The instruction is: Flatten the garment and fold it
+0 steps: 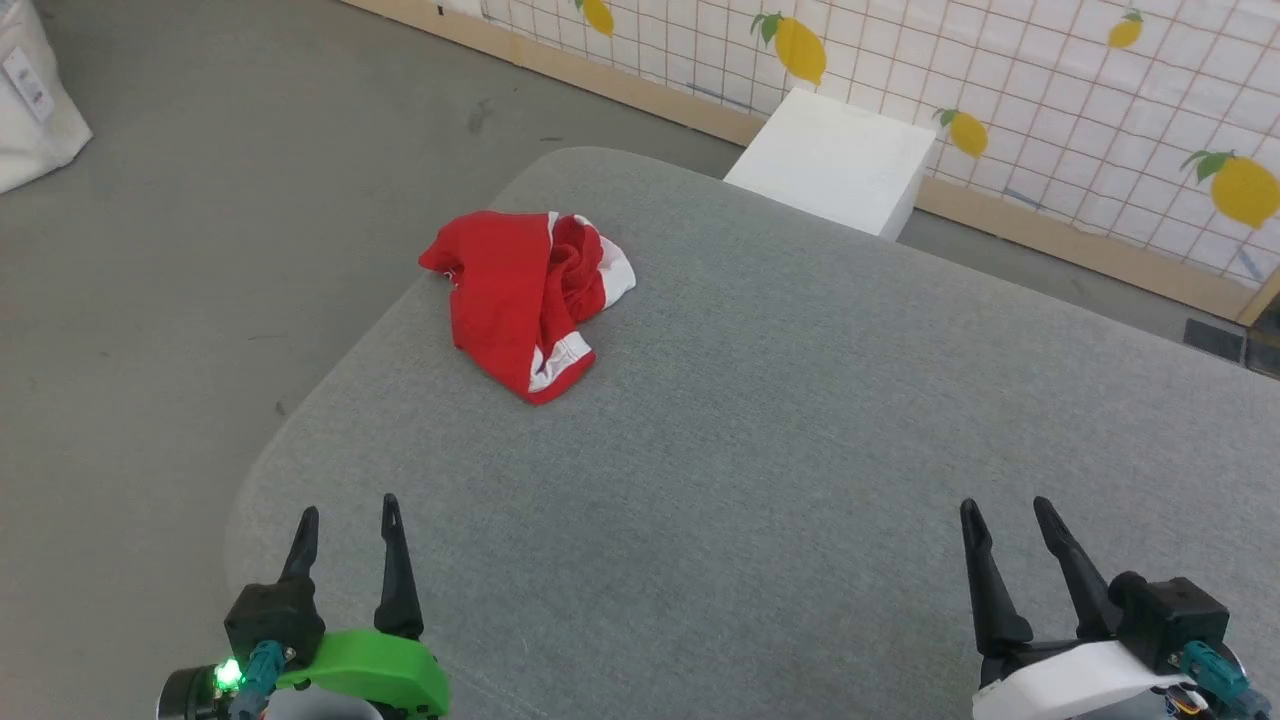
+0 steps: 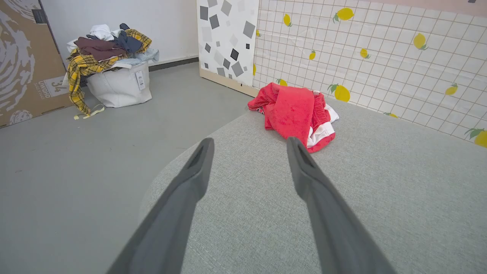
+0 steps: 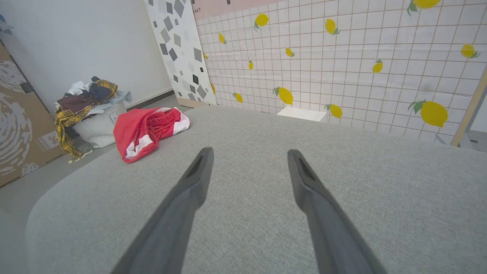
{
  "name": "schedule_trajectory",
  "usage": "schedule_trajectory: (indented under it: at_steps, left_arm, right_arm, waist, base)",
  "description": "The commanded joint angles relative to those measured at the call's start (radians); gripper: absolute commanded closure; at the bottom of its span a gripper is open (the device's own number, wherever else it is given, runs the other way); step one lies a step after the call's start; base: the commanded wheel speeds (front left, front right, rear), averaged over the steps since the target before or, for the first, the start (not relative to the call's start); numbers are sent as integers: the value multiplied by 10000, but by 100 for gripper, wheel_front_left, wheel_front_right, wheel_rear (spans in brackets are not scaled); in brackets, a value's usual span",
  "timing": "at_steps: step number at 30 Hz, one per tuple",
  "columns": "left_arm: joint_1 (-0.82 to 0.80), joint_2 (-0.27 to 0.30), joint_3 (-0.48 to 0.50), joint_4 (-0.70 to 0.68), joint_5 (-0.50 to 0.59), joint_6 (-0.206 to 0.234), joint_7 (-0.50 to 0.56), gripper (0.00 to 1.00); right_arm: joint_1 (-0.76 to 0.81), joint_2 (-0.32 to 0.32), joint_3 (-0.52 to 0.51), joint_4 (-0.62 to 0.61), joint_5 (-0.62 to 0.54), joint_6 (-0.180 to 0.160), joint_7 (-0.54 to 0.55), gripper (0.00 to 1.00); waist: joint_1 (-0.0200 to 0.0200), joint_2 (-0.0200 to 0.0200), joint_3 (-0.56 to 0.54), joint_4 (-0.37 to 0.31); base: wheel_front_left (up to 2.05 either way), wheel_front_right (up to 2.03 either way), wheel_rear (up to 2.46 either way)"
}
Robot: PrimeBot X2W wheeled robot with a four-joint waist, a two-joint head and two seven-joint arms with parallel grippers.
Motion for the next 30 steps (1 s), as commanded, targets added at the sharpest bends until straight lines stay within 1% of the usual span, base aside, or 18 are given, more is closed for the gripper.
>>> schedule_trajectory:
  at_steps: [1, 6, 9, 12, 18, 22, 25, 30]
  left_arm:
    - [79, 22, -21, 71, 76, 33, -103, 0]
    - [-411, 121, 47, 210, 4, -157, -203, 0]
    - [-1053, 170, 132, 370, -224, -371, -266, 0]
    - [-1930, 278, 181, 733, -561, -680, -273, 0]
    - [-4316, 773, 559, 1682, -1689, -1446, 293, 0]
    - [-5974, 1179, 730, 2549, -2600, -1797, 1135, 0]
    - [-7034, 1420, 824, 3400, -3361, -1919, 2283, 0]
    - [-8367, 1669, 909, 4601, -4392, -1971, 4410, 0]
  right_arm:
    - [110, 8, 24, 48, 118, -13, -117, 0]
    - [51, 8, 31, 34, 87, -13, -218, 0]
    - [-25, 9, -47, 5, -8, -14, -276, 0]
    - [-107, 9, -140, -90, -158, -14, -227, 0]
    - [-246, 10, -437, -514, -522, -15, 27, 0]
    - [-336, 11, -740, -964, -759, -15, 248, 0]
    - [-417, 11, -856, -1322, -948, -15, 459, 0]
    - [-464, 11, -1035, -1830, -1190, -15, 744, 0]
  waist:
    - [0, -1, 17, 68]
    - [0, -1, 217, 117]
    - [0, -1, 506, 133]
    - [0, -1, 864, 97]
    - [0, -1, 1774, -96]
    - [0, -1, 2491, -306]
    - [0, -1, 2981, -556]
    - [0, -1, 3701, -888]
  base:
    - [0, 0, 0]
    - [0, 0, 0]
    - [0, 0, 0]
    - [0, 0, 0]
    - [0, 0, 0]
    - [0, 0, 0]
    - [0, 0, 0]
    - [0, 0, 0]
